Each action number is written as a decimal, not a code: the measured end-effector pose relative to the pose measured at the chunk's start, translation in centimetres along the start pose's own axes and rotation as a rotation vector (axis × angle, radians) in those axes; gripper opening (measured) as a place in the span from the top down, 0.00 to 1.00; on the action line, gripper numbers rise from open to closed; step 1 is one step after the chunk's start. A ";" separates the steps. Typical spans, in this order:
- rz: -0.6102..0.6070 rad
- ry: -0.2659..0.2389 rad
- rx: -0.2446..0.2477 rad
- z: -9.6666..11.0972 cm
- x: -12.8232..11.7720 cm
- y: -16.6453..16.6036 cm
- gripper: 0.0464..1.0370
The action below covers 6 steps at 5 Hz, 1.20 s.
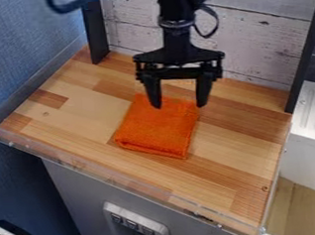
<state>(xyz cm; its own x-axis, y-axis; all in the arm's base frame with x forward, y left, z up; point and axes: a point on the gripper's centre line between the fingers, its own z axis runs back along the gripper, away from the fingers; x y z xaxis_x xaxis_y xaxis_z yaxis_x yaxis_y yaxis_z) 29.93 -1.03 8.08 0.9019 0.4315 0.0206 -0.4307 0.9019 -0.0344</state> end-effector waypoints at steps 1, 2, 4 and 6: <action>0.078 -0.028 -0.004 0.8 -0.2 1.6 0.04; 0.136 -0.027 0.009 0.3 -0.4 3.1 0.04; 0.202 -0.047 0.042 0.1 0.0 4.1 0.04; 0.227 -0.018 0.080 -0.9 0.7 4.2 0.04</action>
<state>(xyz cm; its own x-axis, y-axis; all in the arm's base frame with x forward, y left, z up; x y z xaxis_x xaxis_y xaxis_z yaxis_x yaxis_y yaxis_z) 28.81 3.03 7.06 0.7815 0.6228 0.0387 -0.6239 0.7805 0.0389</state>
